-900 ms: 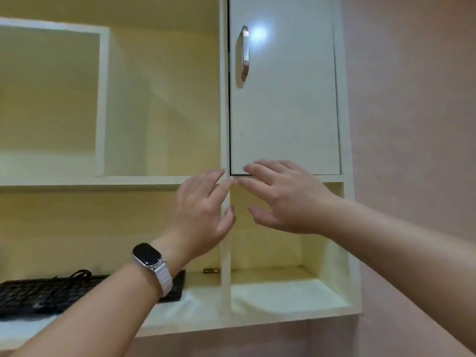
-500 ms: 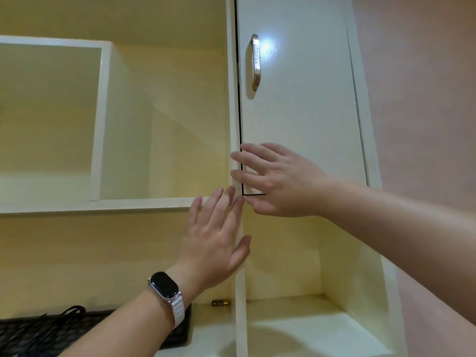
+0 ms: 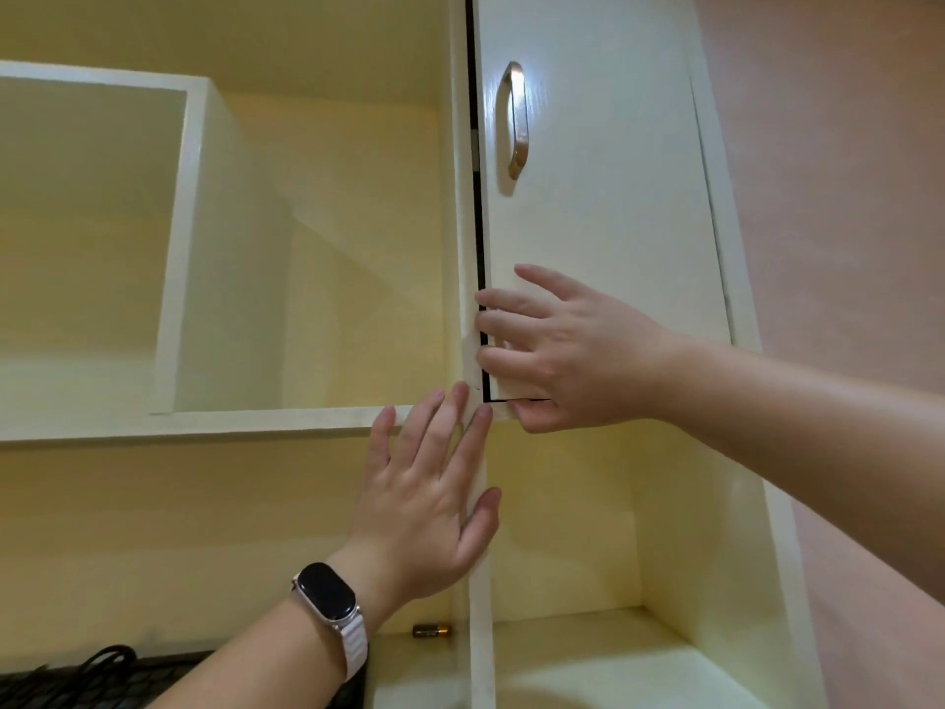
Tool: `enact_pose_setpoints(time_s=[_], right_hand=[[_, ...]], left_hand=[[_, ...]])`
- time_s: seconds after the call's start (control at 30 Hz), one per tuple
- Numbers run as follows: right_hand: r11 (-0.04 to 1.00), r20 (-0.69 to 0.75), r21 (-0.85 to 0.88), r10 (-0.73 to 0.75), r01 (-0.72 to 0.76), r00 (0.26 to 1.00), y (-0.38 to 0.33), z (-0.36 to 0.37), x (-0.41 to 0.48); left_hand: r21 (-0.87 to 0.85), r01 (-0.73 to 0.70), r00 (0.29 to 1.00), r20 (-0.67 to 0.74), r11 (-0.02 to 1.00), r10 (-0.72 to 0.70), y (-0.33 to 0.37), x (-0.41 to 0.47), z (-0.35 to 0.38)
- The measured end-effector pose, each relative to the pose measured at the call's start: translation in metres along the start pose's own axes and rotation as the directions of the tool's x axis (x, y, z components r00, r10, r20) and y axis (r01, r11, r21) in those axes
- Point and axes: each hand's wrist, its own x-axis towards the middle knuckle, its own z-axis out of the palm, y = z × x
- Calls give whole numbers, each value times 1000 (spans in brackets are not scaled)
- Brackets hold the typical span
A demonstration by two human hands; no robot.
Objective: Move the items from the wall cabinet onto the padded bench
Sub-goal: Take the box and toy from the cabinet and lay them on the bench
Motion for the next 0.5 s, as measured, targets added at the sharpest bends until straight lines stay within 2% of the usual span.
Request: enact_pose_setpoints(time_s=[0.07, 0.23, 0.37, 0.5], right_hand=[[1000, -1, -9, -21, 21, 1000, 0, -11, 5], [994, 142, -66, -80, 90, 987, 7, -45, 8], [996, 34, -43, -82, 84, 996, 12, -67, -9], [999, -23, -12, -38, 38, 999, 17, -91, -33]], left_hand=[[-15, 10, 1000, 16, 1000, -9, 0, 1, -2], [-20, 15, 1000, 27, 1000, -14, 0, 2, -9], [-92, -11, 1000, 10, 996, 12, 6, 20, -23], [-91, -11, 996, 83, 996, 19, 17, 31, -28]])
